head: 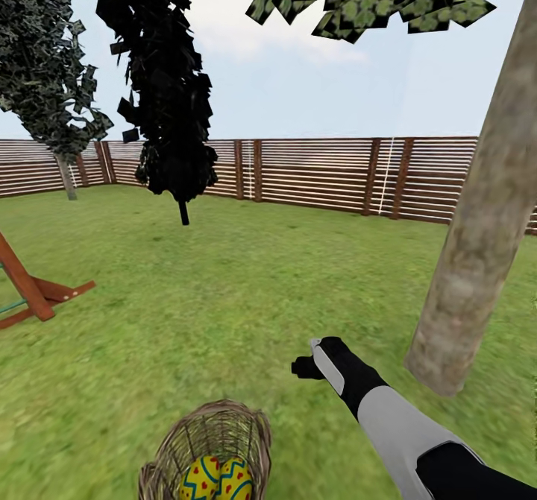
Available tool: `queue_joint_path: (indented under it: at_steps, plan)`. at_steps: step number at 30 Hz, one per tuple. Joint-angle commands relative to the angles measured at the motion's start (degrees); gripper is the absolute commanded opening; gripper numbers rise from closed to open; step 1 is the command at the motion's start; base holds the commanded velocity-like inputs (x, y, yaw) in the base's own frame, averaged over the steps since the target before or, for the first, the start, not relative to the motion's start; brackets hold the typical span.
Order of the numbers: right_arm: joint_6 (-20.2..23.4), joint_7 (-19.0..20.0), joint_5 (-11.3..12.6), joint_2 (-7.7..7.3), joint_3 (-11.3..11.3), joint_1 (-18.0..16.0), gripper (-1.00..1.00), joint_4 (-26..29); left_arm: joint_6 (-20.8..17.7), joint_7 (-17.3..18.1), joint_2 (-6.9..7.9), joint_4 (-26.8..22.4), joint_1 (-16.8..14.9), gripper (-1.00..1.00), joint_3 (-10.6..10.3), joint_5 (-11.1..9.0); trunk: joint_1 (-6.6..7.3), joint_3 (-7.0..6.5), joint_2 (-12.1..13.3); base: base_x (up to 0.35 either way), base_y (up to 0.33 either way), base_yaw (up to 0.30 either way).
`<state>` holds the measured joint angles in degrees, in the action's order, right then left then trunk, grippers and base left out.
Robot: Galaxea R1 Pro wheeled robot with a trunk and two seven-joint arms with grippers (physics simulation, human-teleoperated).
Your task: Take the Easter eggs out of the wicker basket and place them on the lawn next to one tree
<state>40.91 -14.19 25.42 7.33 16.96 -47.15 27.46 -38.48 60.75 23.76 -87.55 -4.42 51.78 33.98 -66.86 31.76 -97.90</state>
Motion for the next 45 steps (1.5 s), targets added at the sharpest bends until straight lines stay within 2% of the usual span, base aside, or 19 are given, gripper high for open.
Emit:
queue_joint_path:
  at_steps: [1,10,13,17,22,35,43,44,45]
  plan:
    - [0.1,-0.5,0.6,-0.04,0.4,-0.1,1.0,0.1,-0.4,0.5,0.0,-0.1,-0.1,1.0,0.1,0.4,0.23,-0.18,0.4,0.0,0.0,-0.167]
    - [0.1,-0.5,0.6,-0.04,0.5,-0.1,1.0,0.0,-0.4,0.5,-0.03,-0.1,-0.1,1.0,0.1,0.4,2.21,-2.0,4.0,0.0,0.0,-0.067]
    - [-0.6,-1.1,0.5,-0.5,0.4,0.9,1.0,-1.0,0.5,0.3,0.95,0.2,0.5,1.0,1.1,1.4,2.2,-1.99,4.0,0.0,0.0,0.0]
    - [-0.6,-1.1,0.5,-0.5,0.4,1.0,1.0,-1.7,0.5,0.3,2.24,0.2,0.5,1.0,2.3,1.4,2.2,-1.99,4.0,0.0,0.0,0.0]
    - [-0.6,-1.1,0.5,-0.5,0.4,1.0,1.0,-1.7,0.5,0.3,3.85,0.2,0.5,1.0,2.3,1.4,2.2,-1.99,4.0,0.0,0.0,0.0]
    - [-0.6,-1.1,0.6,-0.54,0.4,1.0,1.0,-1.7,0.1,0.4,3.83,0.1,0.2,1.0,1.8,1.4,2.2,-1.99,4.0,0.0,0.0,0.0]
    - [0.8,-0.4,0.9,-3.15,0.0,3.6,1.0,0.9,-2.5,0.4,1.64,0.0,-1.6,1.0,-0.7,3.9,2.2,-1.99,4.0,0.0,0.0,0.0]
    - [0.8,-0.4,0.9,-3.35,0.0,12.3,1.0,3.8,-9.7,0.3,1.43,0.0,-2.7,1.0,-11.4,5.2,2.2,-1.99,4.0,0.0,0.0,0.0]
    - [0.8,-0.4,0.9,-3.39,-0.1,12.4,1.0,3.9,-10.3,0.2,1.19,0.1,-3.5,1.0,-11.9,5.3,2.2,-1.99,4.0,0.0,0.0,0.0]
